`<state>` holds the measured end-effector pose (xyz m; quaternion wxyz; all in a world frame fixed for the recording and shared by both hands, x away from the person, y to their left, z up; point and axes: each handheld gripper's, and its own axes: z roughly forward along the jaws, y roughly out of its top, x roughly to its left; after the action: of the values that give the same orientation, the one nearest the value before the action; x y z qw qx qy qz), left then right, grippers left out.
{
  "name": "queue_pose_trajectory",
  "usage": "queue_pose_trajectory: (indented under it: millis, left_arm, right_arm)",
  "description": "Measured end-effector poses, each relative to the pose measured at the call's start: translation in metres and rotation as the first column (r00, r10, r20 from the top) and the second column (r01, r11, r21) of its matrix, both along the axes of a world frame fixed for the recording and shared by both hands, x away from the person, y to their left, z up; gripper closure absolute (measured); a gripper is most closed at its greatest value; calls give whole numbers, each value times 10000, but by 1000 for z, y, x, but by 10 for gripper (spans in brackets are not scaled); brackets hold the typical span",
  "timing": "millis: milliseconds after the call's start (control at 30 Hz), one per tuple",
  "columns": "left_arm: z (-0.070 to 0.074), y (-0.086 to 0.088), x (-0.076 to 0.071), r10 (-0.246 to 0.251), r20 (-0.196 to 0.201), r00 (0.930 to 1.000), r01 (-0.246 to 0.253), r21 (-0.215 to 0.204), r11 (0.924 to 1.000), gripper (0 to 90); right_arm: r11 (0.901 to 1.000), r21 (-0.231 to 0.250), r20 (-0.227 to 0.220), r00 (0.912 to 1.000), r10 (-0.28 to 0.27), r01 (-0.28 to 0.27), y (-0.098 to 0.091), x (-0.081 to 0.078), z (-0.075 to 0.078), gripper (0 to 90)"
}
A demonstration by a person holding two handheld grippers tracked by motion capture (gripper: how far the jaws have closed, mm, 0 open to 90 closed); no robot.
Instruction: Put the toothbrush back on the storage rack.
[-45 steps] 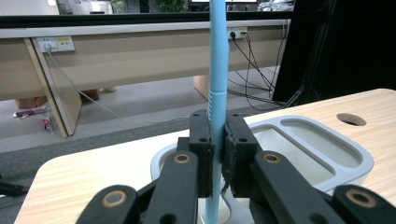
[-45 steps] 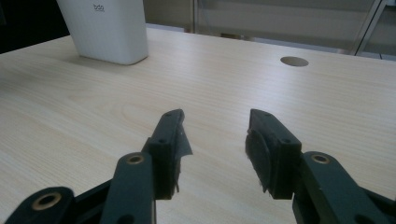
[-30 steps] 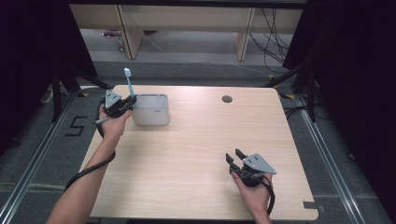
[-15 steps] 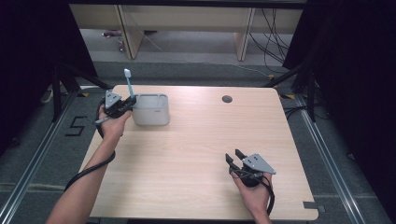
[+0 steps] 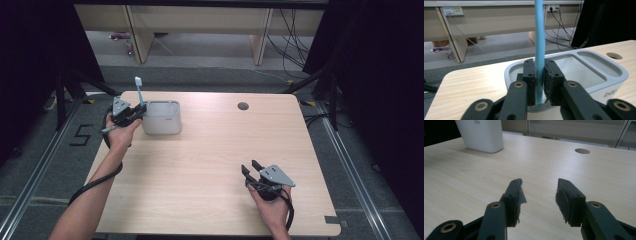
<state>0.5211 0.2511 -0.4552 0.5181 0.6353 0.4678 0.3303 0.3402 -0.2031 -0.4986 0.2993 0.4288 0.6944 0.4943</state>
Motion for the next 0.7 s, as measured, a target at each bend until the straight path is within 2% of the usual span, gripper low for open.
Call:
queue_pose_trajectory:
  millis: [100, 200, 267, 300, 433, 500, 533, 700]
  left_arm:
    - [2, -2, -5, 99, -72, 9999, -100, -70, 9999, 632]
    - [3, -2, -11, 165, -179, 9997, -169, -217, 9996, 502]
    - [4, -2, -16, 289, -279, 9992, -294, -179, 9994, 443]
    - [4, -1, -18, 390, -343, 9986, -395, -150, 9991, 417]
    - [6, 2, -26, 552, -328, 9979, -559, -225, 9982, 376]
    - [7, 4, -30, 518, -369, 9980, -529, -283, 9982, 373]
    - [7, 4, -32, 520, -354, 9980, -529, -254, 9983, 371]
    - [7, 8, -43, 403, -320, 9987, -412, -264, 9988, 366]
  right_arm:
    - [10000, -59, 93, 9999, -40, 41, -1, 1, 0, 556]
    - [9999, 109, -109, 9999, -42, 44, 0, -1, 0, 555]
    - [9997, 209, -228, 9997, -83, 88, 1, -1, 0, 555]
    - [10000, 87, -121, 9999, 7, -6, 0, 0, -1, 554]
    - [10000, -54, 13, 10000, -37, 37, -1, 0, 0, 552]
    - [9998, 199, -225, 9997, 17, -12, 1, -1, 0, 551]
    - [9996, 243, -303, 9994, -160, 168, 1, -2, 0, 551]
    - [9997, 209, -361, 9992, -149, 157, 0, -2, 0, 549]
